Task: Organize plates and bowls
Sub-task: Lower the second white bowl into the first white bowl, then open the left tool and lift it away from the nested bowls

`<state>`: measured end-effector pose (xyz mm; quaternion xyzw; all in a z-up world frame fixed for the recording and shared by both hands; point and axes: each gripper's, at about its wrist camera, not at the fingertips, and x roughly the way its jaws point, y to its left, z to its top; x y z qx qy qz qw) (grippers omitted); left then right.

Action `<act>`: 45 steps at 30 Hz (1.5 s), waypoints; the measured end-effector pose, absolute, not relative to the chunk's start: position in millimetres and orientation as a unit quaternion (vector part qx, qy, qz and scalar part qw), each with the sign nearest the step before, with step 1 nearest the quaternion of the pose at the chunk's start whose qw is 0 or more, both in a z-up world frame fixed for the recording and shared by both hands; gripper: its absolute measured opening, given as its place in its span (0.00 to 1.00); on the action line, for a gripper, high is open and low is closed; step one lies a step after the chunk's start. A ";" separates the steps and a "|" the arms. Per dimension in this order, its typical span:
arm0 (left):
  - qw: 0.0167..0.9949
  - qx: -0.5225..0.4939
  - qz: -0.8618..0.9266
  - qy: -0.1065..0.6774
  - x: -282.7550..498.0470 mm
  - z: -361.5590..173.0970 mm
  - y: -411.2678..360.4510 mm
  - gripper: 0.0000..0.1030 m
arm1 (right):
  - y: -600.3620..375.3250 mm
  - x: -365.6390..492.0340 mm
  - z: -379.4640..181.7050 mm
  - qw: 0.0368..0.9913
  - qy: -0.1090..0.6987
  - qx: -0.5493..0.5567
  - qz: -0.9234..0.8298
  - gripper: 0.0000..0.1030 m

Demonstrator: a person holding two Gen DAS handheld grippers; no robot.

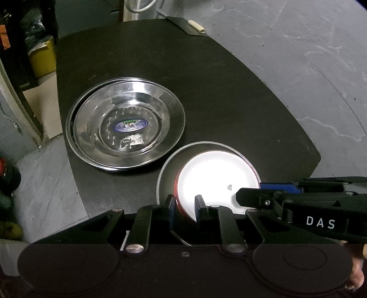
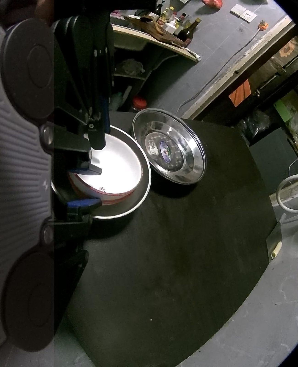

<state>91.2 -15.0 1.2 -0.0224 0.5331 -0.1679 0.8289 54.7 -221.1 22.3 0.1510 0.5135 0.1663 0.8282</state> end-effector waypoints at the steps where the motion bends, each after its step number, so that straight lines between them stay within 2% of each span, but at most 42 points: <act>1: 0.830 -0.024 -0.166 0.531 91.0 2.3 -13.6 0.21 | -221.5 54.3 23.0 0.829 0.512 0.152 0.166 0.28; 5: 0.837 -0.045 -0.169 0.519 88.8 9.4 -5.0 0.33 | -222.4 50.6 27.6 0.837 0.501 0.149 0.164 0.39; 7: 0.844 -0.050 -0.166 0.507 86.3 14.9 -0.5 0.59 | -223.6 47.8 30.8 0.843 0.491 0.149 0.162 0.48; 9: 0.854 -0.055 -0.160 0.493 84.3 20.1 5.3 0.67 | -225.9 45.1 34.6 0.849 0.481 0.150 0.159 0.57; 11: 0.859 -0.070 -0.159 0.482 83.5 24.9 12.6 0.74 | -229.0 44.2 40.1 0.855 0.471 0.153 0.156 0.71; 13: 0.865 -0.088 -0.151 0.471 83.6 29.3 20.0 0.89 | -231.9 44.4 47.3 0.862 0.459 0.150 0.157 0.80; 14: 0.867 -0.095 -0.143 0.468 83.9 31.1 22.9 0.93 | -233.5 45.0 50.7 0.864 0.453 0.149 0.159 0.88; 15: 0.870 -0.100 -0.136 0.464 84.9 33.1 25.2 0.98 | -235.5 45.6 54.3 0.867 0.447 0.148 0.161 0.91; 17: 0.876 -0.107 -0.116 0.456 87.3 36.5 28.3 0.99 | -240.2 48.4 61.2 0.871 0.438 0.148 0.167 1.00; 30: 0.892 -0.066 0.095 0.437 104.3 49.4 38.7 0.99 | -265.6 80.8 68.3 0.874 0.448 0.049 0.182 1.00; 45: 0.883 -0.093 0.158 0.432 85.0 67.1 51.4 0.99 | -289.5 69.5 75.9 0.873 0.430 0.055 0.222 1.00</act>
